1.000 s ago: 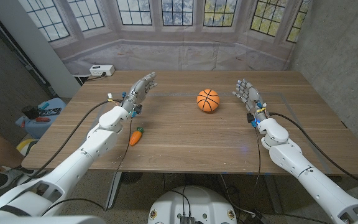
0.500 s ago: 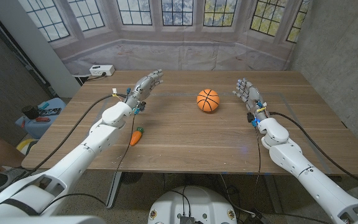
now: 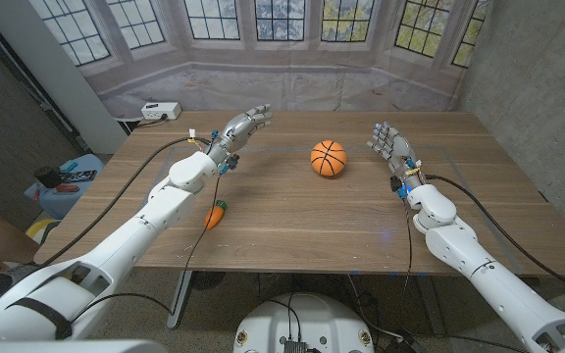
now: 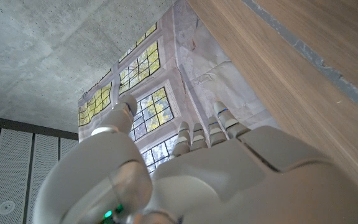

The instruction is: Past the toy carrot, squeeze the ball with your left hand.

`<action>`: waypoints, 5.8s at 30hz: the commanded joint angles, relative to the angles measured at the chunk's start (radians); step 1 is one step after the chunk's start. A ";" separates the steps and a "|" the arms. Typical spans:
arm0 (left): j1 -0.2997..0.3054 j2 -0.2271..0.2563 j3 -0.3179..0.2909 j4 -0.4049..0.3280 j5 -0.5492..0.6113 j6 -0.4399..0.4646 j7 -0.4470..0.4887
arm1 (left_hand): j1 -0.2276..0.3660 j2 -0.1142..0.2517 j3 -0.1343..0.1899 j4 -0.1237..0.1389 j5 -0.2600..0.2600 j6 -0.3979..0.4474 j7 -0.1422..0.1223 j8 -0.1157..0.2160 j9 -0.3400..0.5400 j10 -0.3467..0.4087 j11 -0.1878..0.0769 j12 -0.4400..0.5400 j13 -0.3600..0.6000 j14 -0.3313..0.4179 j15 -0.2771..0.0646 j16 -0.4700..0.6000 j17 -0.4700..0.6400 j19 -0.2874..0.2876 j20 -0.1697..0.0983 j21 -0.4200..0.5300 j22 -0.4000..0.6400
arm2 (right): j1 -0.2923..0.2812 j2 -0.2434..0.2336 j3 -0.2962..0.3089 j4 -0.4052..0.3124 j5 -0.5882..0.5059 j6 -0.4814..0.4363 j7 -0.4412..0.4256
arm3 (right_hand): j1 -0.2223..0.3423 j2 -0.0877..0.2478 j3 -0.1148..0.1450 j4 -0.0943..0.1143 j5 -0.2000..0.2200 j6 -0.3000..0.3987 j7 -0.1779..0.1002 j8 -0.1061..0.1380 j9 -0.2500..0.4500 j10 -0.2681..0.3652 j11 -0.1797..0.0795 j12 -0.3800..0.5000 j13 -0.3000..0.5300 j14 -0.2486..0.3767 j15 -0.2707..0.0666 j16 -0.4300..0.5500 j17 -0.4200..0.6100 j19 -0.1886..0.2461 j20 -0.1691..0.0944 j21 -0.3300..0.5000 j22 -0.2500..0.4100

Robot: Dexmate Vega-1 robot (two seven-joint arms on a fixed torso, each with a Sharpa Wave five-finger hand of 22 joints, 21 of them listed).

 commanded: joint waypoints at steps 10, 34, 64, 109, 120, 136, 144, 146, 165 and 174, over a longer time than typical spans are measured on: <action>-0.095 -0.009 0.071 0.033 0.142 -0.057 -0.015 | 0.052 -0.021 -0.007 -0.002 0.005 0.016 -0.005 0.016 0.006 0.011 -0.013 0.004 0.007 0.016 -0.001 0.004 0.003 0.018 0.014 -0.019 0.003 | 0.021 0.006 0.002 0.019 -0.001 0.011 0.006 | 0.012 -0.002 0.001 -0.011 0.004 0.007 0.004 0.003 0.002 0.000 -0.003 0.002 0.005 0.002 0.001 0.003 0.002 0.005 0.000 0.007 0.005; -0.180 0.014 0.134 0.045 0.275 -0.079 -0.048 | 0.122 -0.063 -0.052 0.017 0.007 -0.004 -0.020 0.008 0.015 0.010 -0.056 0.016 0.032 -0.031 0.014 -0.003 0.015 -0.028 0.082 -0.083 0.011 | 0.032 0.010 0.012 0.038 0.007 0.023 0.009 | 0.014 0.000 -0.002 -0.014 0.003 0.006 0.004 0.003 0.002 0.000 -0.002 0.002 0.005 0.001 0.001 0.003 0.002 0.005 0.000 0.007 0.005; -0.293 0.052 0.239 0.002 0.513 -0.046 -0.102 | 0.114 -0.100 -0.122 0.031 -0.004 -0.112 -0.050 -0.008 0.016 -0.106 -0.050 -0.004 0.056 -0.140 0.028 -0.007 0.019 -0.101 0.094 -0.150 0.017 | -0.001 0.003 0.024 0.011 0.013 0.020 -0.007 | 0.016 0.002 -0.005 -0.018 0.003 0.008 0.006 0.004 0.002 0.001 0.000 0.003 0.005 0.001 0.002 0.004 0.003 0.006 0.002 0.007 0.005; -0.511 -0.032 0.434 0.098 0.749 0.051 -0.257 | 0.110 -0.119 -0.160 0.041 -0.015 -0.267 -0.037 -0.013 0.014 -0.239 0.020 -0.012 0.070 -0.270 0.072 -0.006 0.022 -0.228 0.108 -0.233 0.025 | -0.010 -0.003 0.042 0.017 0.026 0.021 -0.010 | 0.017 0.004 -0.011 -0.021 0.003 0.008 0.009 0.003 0.002 -0.001 0.001 0.003 0.005 0.000 0.003 0.005 0.004 0.007 0.004 0.007 0.005; -0.528 -0.054 0.463 0.123 0.773 0.026 -0.254 | 0.116 -0.119 -0.164 0.038 -0.015 -0.277 -0.044 -0.004 0.014 -0.252 0.024 -0.007 0.072 -0.289 0.076 -0.004 0.022 -0.271 0.117 -0.254 0.027 | -0.030 -0.001 0.049 0.007 0.027 0.032 -0.019 | 0.017 0.004 -0.012 -0.022 0.003 0.008 0.009 0.003 0.002 -0.002 0.002 0.003 0.005 0.000 0.004 0.005 0.004 0.007 0.006 0.008 0.005; -0.542 -0.088 0.493 0.154 0.783 0.028 -0.268 | 0.116 -0.125 -0.170 0.038 -0.017 -0.283 -0.042 -0.001 0.014 -0.258 0.030 -0.003 0.074 -0.296 0.080 -0.001 0.023 -0.282 0.111 -0.262 0.028 | -0.071 -0.008 0.064 -0.028 0.029 0.038 -0.037 | 0.018 0.005 -0.013 -0.022 0.003 0.007 0.010 0.003 0.002 -0.001 0.004 0.003 0.005 0.002 0.004 0.006 0.005 0.009 0.007 0.008 0.006; -0.543 -0.092 0.510 0.147 0.809 0.050 -0.266 | 0.118 -0.122 -0.171 0.038 -0.017 -0.282 -0.042 0.002 0.014 -0.257 0.033 0.001 0.075 -0.295 0.082 0.001 0.023 -0.281 0.110 -0.262 0.029 | -0.086 -0.007 0.071 -0.033 0.034 0.047 -0.037 | 0.018 0.005 -0.014 -0.023 0.003 0.009 0.011 0.004 0.002 -0.001 0.004 0.003 0.005 0.003 0.004 0.007 0.005 0.009 0.006 0.008 0.006; -0.545 -0.099 0.514 0.156 0.810 0.056 -0.267 | 0.119 -0.121 -0.171 0.038 -0.017 -0.282 -0.042 0.003 0.014 -0.258 0.033 0.001 0.075 -0.295 0.083 0.002 0.023 -0.282 0.112 -0.263 0.029 | -0.090 -0.008 0.074 -0.035 0.035 0.048 -0.039 | 0.018 0.005 -0.014 -0.023 0.003 0.009 0.011 0.004 0.002 0.000 0.005 0.003 0.005 0.004 0.004 0.007 0.005 0.009 0.006 0.008 0.006; -0.564 -0.140 0.558 0.219 0.857 0.070 -0.217 | 0.129 -0.114 -0.171 0.036 -0.015 -0.270 -0.042 0.011 0.014 -0.244 0.033 0.014 0.078 -0.280 0.079 0.011 0.022 -0.275 0.109 -0.263 0.030 | -0.119 -0.019 0.095 -0.049 0.050 0.046 -0.037 | 0.019 0.006 -0.015 -0.024 0.003 0.009 0.011 0.004 0.002 0.000 0.005 0.003 0.005 0.005 0.005 0.008 0.005 0.009 0.006 0.008 0.006; -0.575 -0.164 0.575 0.259 0.857 0.051 -0.207 | 0.133 -0.113 -0.172 0.036 -0.015 -0.267 -0.041 0.013 0.014 -0.240 0.034 0.017 0.079 -0.276 0.078 0.012 0.022 -0.268 0.109 -0.261 0.030 | -0.132 -0.022 0.104 -0.057 0.051 0.046 -0.044 | 0.020 0.007 -0.015 -0.024 0.003 0.008 0.011 0.003 0.002 0.000 0.003 0.003 0.005 0.004 0.005 0.008 0.005 0.010 0.006 0.008 0.006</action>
